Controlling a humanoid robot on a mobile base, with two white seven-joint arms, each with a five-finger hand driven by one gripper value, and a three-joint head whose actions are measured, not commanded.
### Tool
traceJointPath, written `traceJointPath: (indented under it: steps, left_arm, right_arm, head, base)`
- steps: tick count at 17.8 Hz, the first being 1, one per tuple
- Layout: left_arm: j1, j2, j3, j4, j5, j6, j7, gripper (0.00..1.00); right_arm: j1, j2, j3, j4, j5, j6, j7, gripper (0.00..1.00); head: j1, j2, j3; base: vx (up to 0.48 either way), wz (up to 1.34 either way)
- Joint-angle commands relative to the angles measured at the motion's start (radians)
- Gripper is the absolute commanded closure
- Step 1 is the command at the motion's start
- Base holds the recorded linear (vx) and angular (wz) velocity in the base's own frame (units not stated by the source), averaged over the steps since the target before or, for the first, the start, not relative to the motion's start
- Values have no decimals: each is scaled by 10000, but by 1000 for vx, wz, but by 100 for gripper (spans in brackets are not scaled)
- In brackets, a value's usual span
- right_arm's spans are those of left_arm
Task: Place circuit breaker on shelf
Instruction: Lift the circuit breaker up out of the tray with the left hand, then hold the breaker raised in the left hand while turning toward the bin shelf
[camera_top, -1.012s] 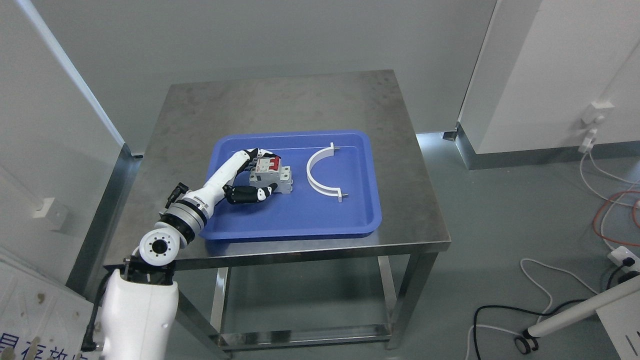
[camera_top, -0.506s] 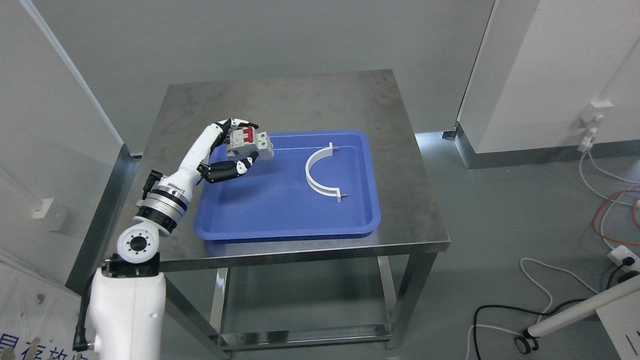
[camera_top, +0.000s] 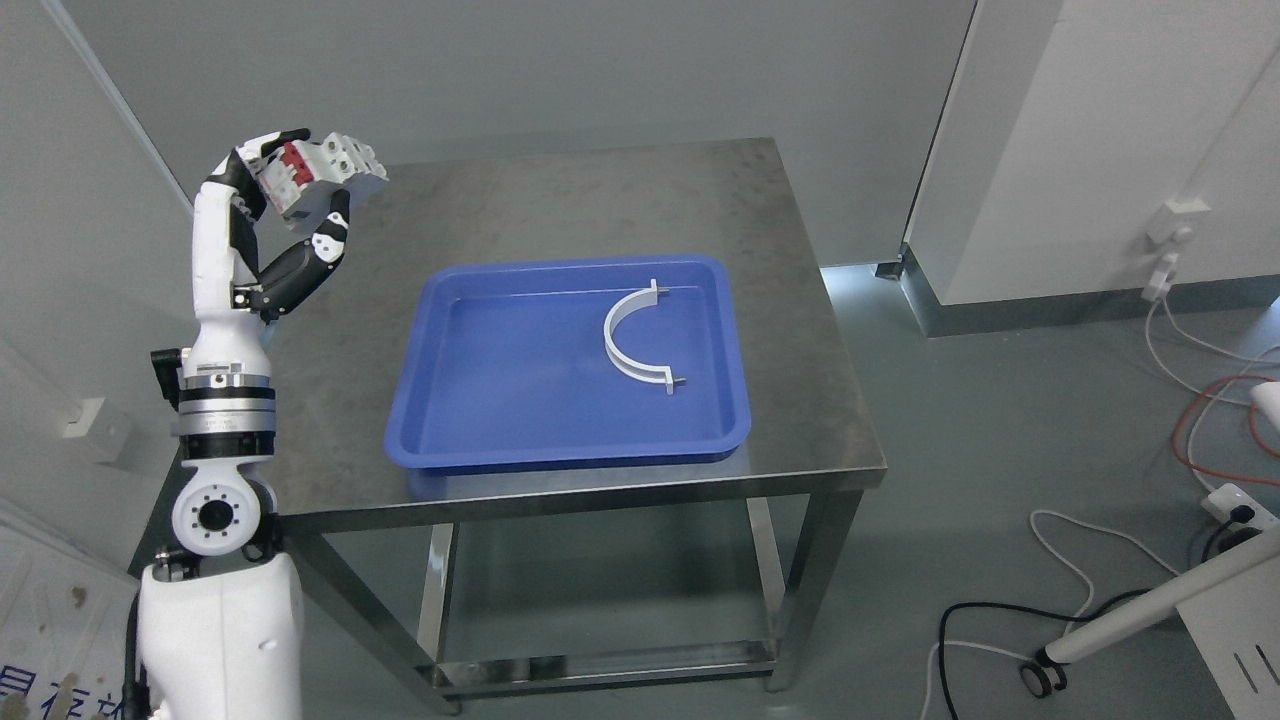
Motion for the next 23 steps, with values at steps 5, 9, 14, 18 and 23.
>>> traceJointPath:
  steps: [5,9,14,18,23]
  left_arm:
    - [1093,84,532,-1713,921,1717,-777,86]
    - [1108,84,548,-1945,937,1783,-887,85]
    - [1262,84,395,-2191,937,1783,-1393,85]
    - [1277,84,257,-2237,937,1767,-1393,85]
    - [1262,84,-34,-2482,937,1798,-1393,85]
  right_arm:
    - [2,-175,199,1,3,312,32,0]
    - [2,-175,199,1,-12,297,32,0]
    - [2,-175,199,1,3,312,32,0]
    - [2,-175,199,1,3,312,17,0]
    - [2,-175,199,1,3,297,32,0]
  head:
    - [0,0,0]
    - [0,0,0]
    - [0,0,0]
    - [0,0,0]
    - [0,0,0]
  base:
    - [-112,65]
    - [-180,129]
    - [-264,135]
    - [-293,38]
    - [-289,-49]
